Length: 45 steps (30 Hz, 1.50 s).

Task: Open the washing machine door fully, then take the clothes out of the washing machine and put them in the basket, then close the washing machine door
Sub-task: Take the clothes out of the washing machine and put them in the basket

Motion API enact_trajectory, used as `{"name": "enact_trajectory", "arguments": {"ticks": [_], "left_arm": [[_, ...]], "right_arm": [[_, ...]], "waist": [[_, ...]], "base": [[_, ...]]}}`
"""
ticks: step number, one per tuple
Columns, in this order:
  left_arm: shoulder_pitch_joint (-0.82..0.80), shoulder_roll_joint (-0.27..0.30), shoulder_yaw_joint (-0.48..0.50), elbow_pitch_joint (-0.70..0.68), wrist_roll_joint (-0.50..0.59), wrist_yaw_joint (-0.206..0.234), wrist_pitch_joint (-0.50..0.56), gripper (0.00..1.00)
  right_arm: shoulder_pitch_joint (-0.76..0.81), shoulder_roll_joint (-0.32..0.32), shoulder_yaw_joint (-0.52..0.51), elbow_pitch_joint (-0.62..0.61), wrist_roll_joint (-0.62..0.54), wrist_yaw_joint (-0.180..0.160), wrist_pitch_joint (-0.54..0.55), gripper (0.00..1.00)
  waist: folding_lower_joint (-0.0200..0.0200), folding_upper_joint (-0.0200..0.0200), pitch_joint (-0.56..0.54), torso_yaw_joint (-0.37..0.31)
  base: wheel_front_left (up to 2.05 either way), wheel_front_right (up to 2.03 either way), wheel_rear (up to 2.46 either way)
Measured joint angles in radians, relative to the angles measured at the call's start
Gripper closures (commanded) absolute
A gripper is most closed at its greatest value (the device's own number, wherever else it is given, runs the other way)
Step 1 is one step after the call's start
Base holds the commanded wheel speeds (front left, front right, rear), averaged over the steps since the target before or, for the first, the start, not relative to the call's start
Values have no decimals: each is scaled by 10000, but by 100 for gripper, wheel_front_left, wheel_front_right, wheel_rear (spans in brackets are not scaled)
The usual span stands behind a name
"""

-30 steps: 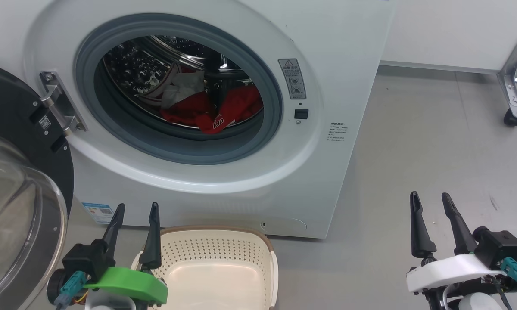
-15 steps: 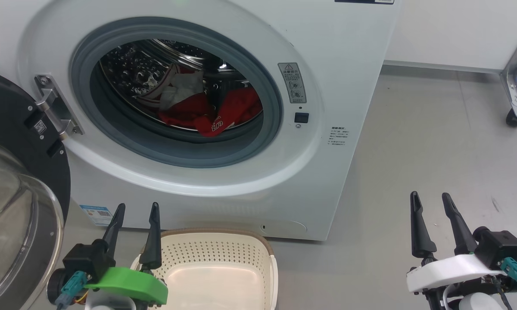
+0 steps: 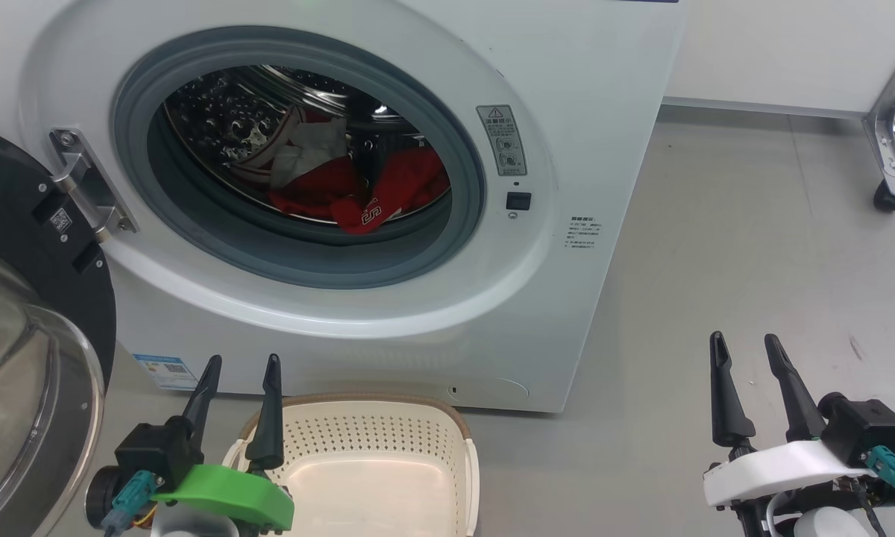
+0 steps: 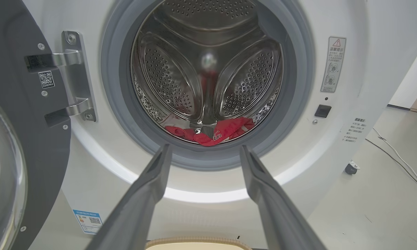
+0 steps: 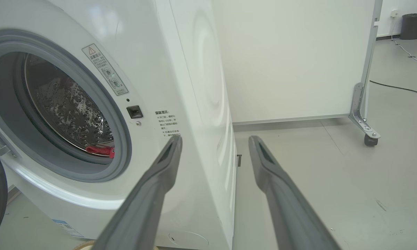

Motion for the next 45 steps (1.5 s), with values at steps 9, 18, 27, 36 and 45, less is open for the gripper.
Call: {"name": "enact_trajectory", "arguments": {"ticks": [9,18,27,36,45], "left_arm": [[0,6,67,29,33,17,0,0],[-26,330,180,-4,543,349,52,0],[-965,905,205,-86,1258,767,704,0],[-2707,1651,522,159,1753,1034,2079,0],[-4567,2424,1009,928,2096,1252,3653,0]], "right_arm": [[-10,0,100,-12,-54,79,0,0],[-15,6,244,-138,-186,79,10,0],[-48,115,407,-299,-188,79,15,0],[-418,368,780,-307,-186,174,15,0],[-944,541,1053,-290,-180,288,15,0]], "waist": [[0,0,80,-112],[0,0,529,-441],[0,0,1324,-954],[0,0,2251,-1675],[0,0,3263,-2443]], "base": [[0,0,0],[0,0,0],[0,0,0],[0,0,0],[0,0,0]]}}
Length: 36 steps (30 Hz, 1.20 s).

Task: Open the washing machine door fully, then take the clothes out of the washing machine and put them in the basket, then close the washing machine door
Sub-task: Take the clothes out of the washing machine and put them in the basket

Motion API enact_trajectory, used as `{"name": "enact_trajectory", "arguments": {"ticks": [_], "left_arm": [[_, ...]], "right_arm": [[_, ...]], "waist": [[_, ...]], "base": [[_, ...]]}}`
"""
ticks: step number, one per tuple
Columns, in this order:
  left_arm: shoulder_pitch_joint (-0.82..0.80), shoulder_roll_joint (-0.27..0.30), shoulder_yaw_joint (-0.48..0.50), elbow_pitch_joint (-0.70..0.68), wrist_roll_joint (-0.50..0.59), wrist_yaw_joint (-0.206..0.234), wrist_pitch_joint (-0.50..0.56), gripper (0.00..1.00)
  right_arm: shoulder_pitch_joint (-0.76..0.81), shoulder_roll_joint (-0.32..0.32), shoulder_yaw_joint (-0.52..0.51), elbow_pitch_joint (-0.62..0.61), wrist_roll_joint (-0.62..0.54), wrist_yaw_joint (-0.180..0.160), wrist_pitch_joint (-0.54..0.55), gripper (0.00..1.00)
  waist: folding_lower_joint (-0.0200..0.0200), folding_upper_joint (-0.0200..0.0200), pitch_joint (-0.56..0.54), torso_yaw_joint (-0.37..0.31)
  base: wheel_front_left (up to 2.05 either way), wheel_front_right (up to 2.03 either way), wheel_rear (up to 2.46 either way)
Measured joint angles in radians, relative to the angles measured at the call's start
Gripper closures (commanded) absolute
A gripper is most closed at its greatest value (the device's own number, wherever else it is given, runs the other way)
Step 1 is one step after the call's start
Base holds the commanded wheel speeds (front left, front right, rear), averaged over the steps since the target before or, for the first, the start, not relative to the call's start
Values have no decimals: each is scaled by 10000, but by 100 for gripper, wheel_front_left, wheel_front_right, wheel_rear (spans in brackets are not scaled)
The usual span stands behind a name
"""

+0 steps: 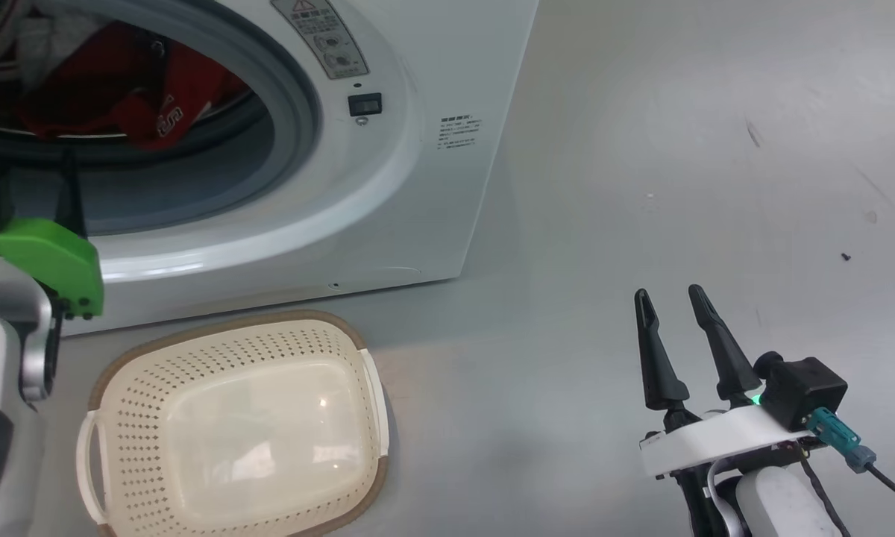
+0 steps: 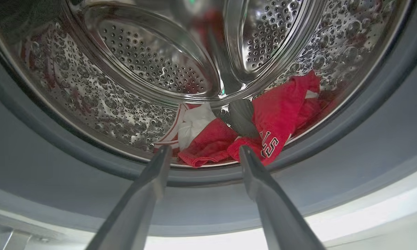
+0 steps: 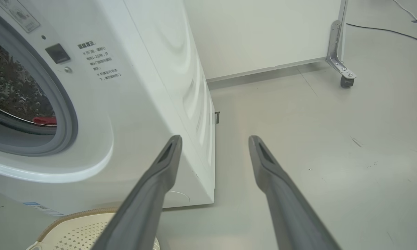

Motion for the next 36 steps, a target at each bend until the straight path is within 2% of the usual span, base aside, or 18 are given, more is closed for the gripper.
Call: {"name": "enact_trajectory", "arguments": {"ticks": [9,16,25,36], "left_arm": [[-1654,384,25,581,550,69,1124,0],[-2217,566,146,1409,1045,151,1699,0],[-2701,759,460,2151,1421,159,1760,0],[-3338,805,709,2688,1699,173,1816,0]], "right_arm": [[-736,119,194,33,23,94,-2,0],[-1127,153,347,249,119,196,-13,0],[-1388,190,343,627,228,234,-33,0],[-1629,199,288,738,265,238,-44,0]], "waist": [[0,0,1097,-608],[1,0,1809,-965],[1,0,2297,-1331],[1,0,2418,-1288]], "base": [[0,0,0],[0,0,0],[0,0,0],[0,0,0]]}}
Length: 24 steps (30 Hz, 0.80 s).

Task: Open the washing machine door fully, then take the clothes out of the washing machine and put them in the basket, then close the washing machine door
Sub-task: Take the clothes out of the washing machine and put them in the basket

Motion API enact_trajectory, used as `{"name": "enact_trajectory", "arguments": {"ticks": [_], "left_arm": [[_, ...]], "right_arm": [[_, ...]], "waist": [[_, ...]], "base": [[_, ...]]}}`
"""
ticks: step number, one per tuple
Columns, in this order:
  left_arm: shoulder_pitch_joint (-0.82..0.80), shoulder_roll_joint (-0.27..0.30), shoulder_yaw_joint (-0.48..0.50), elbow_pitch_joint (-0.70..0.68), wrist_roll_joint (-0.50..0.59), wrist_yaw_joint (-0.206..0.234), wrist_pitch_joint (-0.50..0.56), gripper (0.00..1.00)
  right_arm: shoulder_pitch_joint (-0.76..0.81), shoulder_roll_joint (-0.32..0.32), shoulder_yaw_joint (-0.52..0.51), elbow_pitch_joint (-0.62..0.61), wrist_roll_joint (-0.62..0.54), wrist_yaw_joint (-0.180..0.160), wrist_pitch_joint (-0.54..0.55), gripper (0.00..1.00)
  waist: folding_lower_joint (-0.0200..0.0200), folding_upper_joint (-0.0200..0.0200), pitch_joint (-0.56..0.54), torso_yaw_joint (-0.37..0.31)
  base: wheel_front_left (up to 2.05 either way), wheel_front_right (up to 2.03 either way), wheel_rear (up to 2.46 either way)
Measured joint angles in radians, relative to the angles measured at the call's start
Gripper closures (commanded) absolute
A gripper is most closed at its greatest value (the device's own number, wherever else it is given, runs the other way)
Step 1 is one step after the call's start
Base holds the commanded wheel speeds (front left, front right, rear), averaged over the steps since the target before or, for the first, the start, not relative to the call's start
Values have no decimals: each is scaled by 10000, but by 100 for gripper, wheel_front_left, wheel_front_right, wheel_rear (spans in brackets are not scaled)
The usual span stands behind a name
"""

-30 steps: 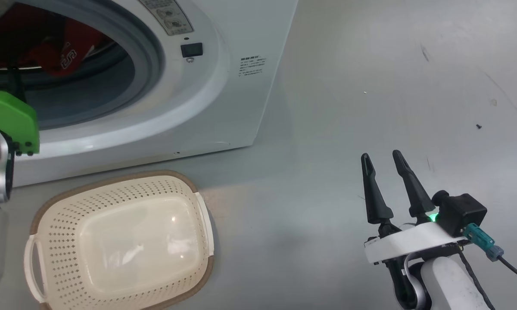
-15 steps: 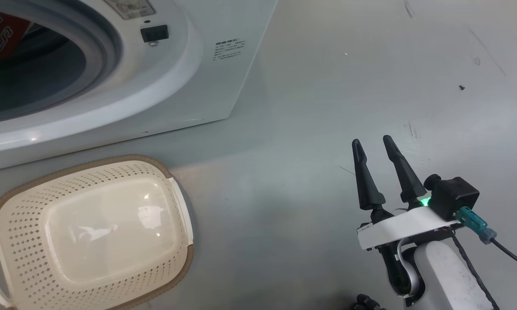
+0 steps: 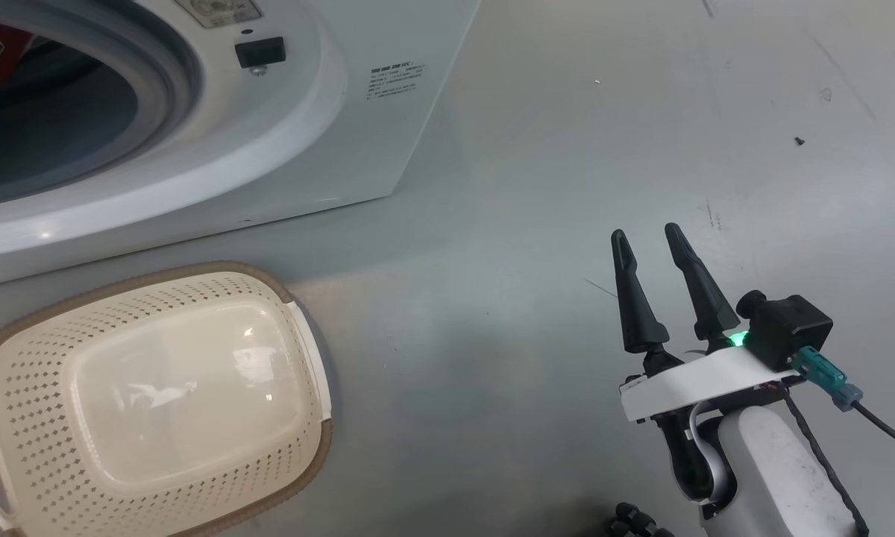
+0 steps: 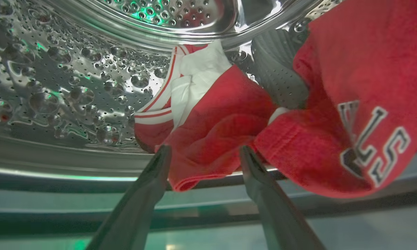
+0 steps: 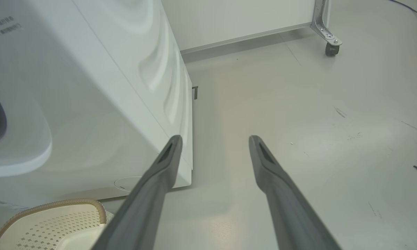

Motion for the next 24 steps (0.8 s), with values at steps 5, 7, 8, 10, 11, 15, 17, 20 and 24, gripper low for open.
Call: {"name": "enact_trajectory", "arguments": {"ticks": [5,7,8,10,11,15,17,20,24], "left_arm": [[-147,213,153,313,88,0,109,0],[-206,224,180,399,132,0,119,0],[-249,224,198,470,180,0,127,0],[-338,224,286,596,249,2,198,0],[-367,224,334,629,261,2,199,0],[-540,209,389,846,261,2,303,0],[-602,196,387,905,261,4,303,0],[-673,150,374,951,261,77,301,0],[-753,-29,380,1039,259,77,284,100]], "right_arm": [[-38,6,-36,0,0,4,0,0],[-91,12,-58,0,0,15,0,0],[-128,13,-67,0,0,42,0,0],[-155,17,-82,0,0,77,0,0],[-155,21,-84,0,0,77,0,0],[-156,31,-100,2,0,79,0,0],[-162,36,-107,4,0,81,0,0],[-195,54,-121,4,0,88,0,0],[-218,69,-123,21,-2,90,0,0]], "waist": [[0,0,82,18],[0,0,113,19],[0,0,129,18],[0,0,157,15],[0,0,170,13],[0,0,216,6],[0,0,237,3],[0,0,268,-1],[0,0,303,-2]], "base": [[0,0,0],[0,0,0],[0,0,0],[0,0,0],[0,0,0],[0,0,0],[0,0,0],[0,0,0],[0,0,0]]}}
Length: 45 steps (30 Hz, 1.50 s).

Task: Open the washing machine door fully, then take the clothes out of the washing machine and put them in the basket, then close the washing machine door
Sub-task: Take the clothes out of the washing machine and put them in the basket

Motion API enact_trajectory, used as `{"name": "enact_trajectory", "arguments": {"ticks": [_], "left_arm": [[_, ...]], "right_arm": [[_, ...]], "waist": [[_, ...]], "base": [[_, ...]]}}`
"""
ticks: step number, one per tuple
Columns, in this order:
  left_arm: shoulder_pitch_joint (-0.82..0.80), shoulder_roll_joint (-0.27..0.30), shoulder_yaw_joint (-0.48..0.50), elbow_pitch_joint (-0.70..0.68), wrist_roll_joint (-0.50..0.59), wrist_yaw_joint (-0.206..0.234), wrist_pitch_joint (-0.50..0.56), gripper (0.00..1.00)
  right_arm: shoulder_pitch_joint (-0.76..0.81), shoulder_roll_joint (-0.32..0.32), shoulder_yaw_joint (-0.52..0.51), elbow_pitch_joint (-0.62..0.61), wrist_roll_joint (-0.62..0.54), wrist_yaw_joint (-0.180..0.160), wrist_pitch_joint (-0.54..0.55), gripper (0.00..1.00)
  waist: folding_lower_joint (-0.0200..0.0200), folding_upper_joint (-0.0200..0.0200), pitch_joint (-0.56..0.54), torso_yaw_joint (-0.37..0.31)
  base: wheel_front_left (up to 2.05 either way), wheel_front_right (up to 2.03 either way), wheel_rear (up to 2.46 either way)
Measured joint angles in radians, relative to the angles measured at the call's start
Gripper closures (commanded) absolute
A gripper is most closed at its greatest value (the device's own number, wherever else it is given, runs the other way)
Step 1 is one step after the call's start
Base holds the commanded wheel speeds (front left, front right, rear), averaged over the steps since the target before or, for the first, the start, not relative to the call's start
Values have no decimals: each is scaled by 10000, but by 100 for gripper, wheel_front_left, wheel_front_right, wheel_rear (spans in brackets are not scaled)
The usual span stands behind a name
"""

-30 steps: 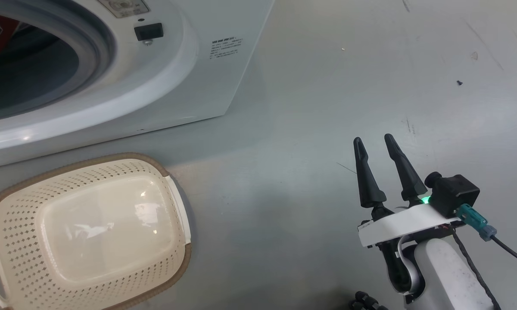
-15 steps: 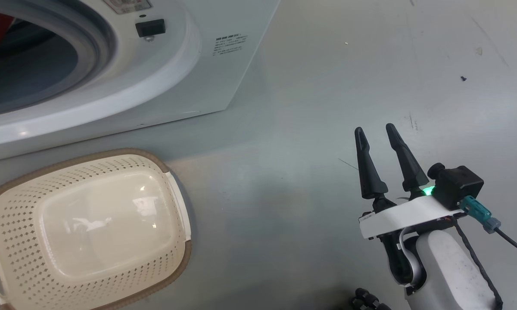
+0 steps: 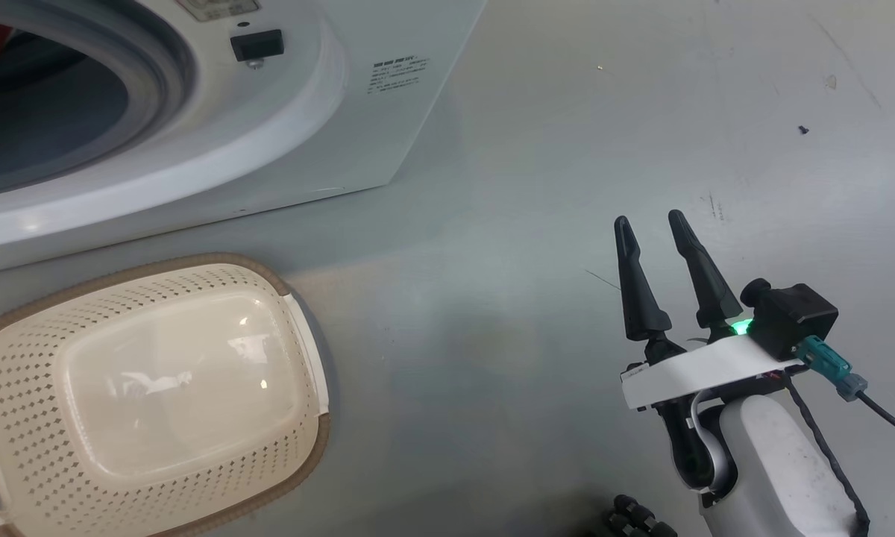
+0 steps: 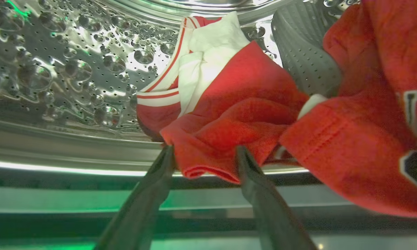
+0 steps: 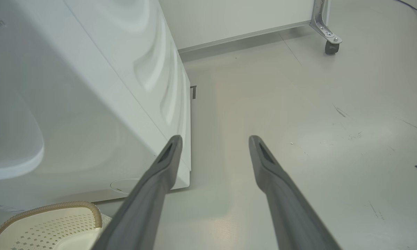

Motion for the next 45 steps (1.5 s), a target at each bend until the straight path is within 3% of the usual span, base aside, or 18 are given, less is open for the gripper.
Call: {"name": "enact_trajectory", "arguments": {"ticks": [13,33,45], "left_arm": [[-187,-148,-2,320,0,0,-495,100],[415,-1423,-297,955,-337,-21,-2533,100],[1434,-2282,-660,1202,-472,-493,-3699,100]], "right_arm": [[-130,2,-63,79,-4,17,0,0],[-128,8,-608,336,-303,75,0,0],[199,-125,-1032,510,-487,77,0,0]], "waist": [[-1,0,8,12],[-1,0,-1092,500],[-1,0,-2122,1170]], "base": [[0,0,0],[0,0,0],[0,0,0]]}}
